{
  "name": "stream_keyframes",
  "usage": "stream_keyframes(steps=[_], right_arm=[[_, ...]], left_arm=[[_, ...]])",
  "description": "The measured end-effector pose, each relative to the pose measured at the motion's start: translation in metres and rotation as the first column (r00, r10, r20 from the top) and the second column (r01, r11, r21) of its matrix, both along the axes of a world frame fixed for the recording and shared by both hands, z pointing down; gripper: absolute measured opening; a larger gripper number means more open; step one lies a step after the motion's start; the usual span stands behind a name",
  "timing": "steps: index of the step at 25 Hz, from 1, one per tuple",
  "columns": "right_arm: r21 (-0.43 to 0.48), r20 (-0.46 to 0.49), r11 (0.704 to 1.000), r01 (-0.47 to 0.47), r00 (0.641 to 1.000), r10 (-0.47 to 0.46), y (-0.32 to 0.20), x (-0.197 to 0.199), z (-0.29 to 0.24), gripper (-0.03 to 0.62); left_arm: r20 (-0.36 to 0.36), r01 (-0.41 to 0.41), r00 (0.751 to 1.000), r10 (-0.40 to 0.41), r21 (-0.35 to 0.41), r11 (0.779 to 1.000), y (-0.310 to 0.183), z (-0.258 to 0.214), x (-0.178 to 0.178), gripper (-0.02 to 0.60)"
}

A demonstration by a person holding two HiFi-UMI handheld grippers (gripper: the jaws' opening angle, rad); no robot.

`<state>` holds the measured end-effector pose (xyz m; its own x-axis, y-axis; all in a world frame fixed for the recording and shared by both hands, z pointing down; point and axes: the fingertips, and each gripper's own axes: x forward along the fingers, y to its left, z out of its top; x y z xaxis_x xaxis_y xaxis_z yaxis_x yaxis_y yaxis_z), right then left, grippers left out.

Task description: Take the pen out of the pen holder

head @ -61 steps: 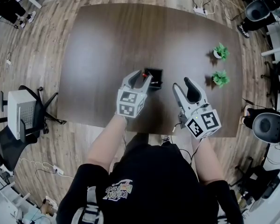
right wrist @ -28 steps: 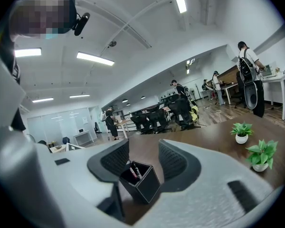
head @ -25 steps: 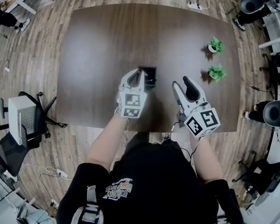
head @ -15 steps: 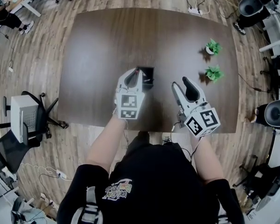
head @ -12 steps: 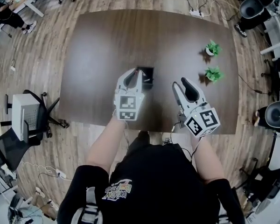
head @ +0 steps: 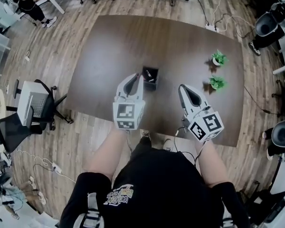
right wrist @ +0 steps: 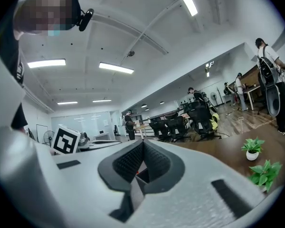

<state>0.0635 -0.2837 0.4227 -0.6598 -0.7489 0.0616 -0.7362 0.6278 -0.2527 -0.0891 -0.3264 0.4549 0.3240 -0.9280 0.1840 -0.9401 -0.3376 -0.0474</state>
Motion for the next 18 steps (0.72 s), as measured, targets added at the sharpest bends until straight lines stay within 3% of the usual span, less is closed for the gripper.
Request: stream_keyframes(steps=[6,12,18], right_arm=[[0.011,0.016,0.996,0.089,0.996,-0.089,0.031,0.014,-0.005,0.005],[0.004,0.022,0.980,0.199,0.980,-0.199,0.068,0.020,0.009,0.005],[-0.015,0.048,0.960,0.279,0.959,-0.278,0.105,-0.009,0.008,0.005]], left_arm=[[-0.019,0.090,0.996,-0.090,0.028,0.996,0.061,-0.035,0.011,0.029],[-0.010,0.194,0.981,-0.194,0.024,0.981,0.128,-0.032,0.020,0.029],[-0.007,0.270,0.963,-0.270,-0.022,0.963,0.194,-0.024,0.002,0.028]])
